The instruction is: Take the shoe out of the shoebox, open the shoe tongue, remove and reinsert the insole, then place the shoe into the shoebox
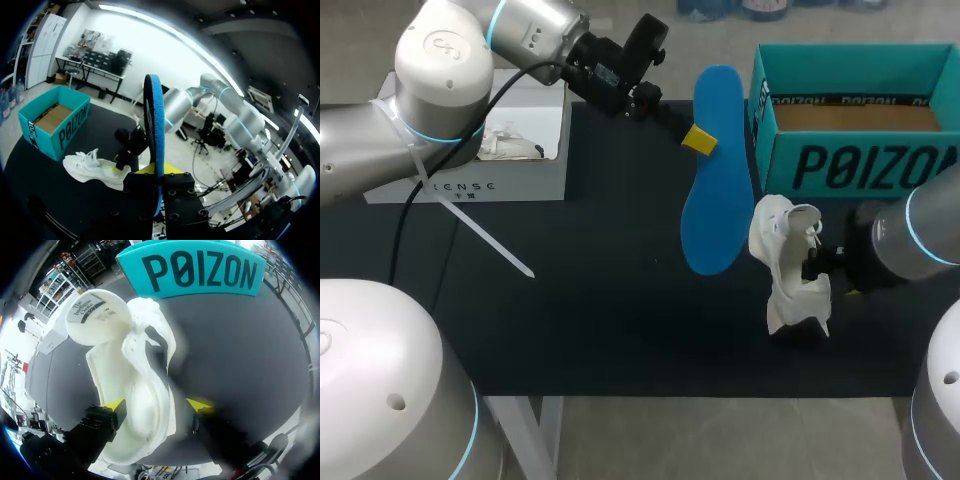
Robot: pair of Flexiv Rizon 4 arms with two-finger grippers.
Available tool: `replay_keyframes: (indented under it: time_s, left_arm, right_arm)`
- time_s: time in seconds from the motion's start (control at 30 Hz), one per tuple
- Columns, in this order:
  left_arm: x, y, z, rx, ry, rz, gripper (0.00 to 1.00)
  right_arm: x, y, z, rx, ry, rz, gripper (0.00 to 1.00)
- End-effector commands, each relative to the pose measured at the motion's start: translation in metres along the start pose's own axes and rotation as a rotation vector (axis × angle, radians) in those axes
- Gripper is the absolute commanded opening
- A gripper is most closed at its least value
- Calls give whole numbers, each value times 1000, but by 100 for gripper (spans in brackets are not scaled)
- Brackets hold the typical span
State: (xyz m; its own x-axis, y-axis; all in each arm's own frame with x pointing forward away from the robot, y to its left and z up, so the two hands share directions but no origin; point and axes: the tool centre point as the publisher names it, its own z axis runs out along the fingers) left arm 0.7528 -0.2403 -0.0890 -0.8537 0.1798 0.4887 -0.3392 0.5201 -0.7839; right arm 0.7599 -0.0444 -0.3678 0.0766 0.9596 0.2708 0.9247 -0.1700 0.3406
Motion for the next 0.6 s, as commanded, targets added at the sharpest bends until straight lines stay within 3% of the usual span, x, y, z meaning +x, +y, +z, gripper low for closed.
replay_keyframes:
  time_s: [0.03,0.17,0.6]
  left_arm:
    - [0,0,0,-2,-2,0,0]
    - [0,0,0,-2,-2,0,0]
    - [0,0,0,-2,-2,0,0]
  right_arm:
    - [-4,7,-47,1,9,-21,100]
    - [-3,22,-66,23,55,-50,100]
    - [-3,22,-66,23,55,-50,100]
